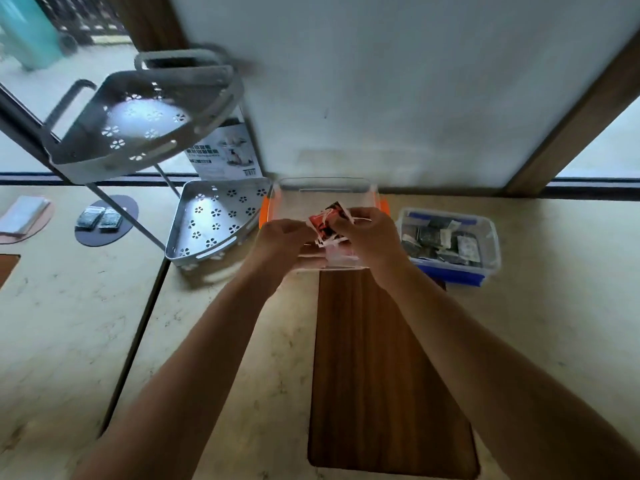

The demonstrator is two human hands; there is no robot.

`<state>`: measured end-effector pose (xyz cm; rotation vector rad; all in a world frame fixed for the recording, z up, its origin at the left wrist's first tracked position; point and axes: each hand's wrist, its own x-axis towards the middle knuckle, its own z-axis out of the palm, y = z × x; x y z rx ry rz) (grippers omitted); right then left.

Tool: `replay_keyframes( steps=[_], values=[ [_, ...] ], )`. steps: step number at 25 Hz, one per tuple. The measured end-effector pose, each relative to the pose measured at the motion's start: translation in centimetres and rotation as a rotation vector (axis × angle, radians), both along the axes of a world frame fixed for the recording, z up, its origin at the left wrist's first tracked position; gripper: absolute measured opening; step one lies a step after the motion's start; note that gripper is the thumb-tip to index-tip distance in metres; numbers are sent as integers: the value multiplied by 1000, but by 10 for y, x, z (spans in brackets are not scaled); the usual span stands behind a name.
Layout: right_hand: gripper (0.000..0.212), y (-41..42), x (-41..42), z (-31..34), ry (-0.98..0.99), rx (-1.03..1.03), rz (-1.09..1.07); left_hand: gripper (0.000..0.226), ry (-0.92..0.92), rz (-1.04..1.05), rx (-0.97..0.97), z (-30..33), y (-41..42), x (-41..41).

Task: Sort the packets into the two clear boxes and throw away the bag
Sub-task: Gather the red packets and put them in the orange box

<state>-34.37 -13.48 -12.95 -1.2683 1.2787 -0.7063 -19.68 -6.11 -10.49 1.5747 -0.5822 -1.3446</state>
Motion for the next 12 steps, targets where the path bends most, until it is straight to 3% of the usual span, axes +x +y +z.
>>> replay_keyframes(
  steps=[3, 6, 9, 12],
  values=[
    [17, -48, 23, 4, 67, 9, -7, 16, -109, 32, 32, 5, -53, 14],
    [27, -85, 45, -16, 279, 21, 54, 33, -364, -133, 153, -5, -92, 26],
    [27, -109, 66, -48, 389, 183, 79, 38, -325, -91, 312, -31, -137, 37],
    [27, -127, 77, -75, 534, 247, 181, 44, -626, -412, 393, -46, -154, 29]
  ],
)
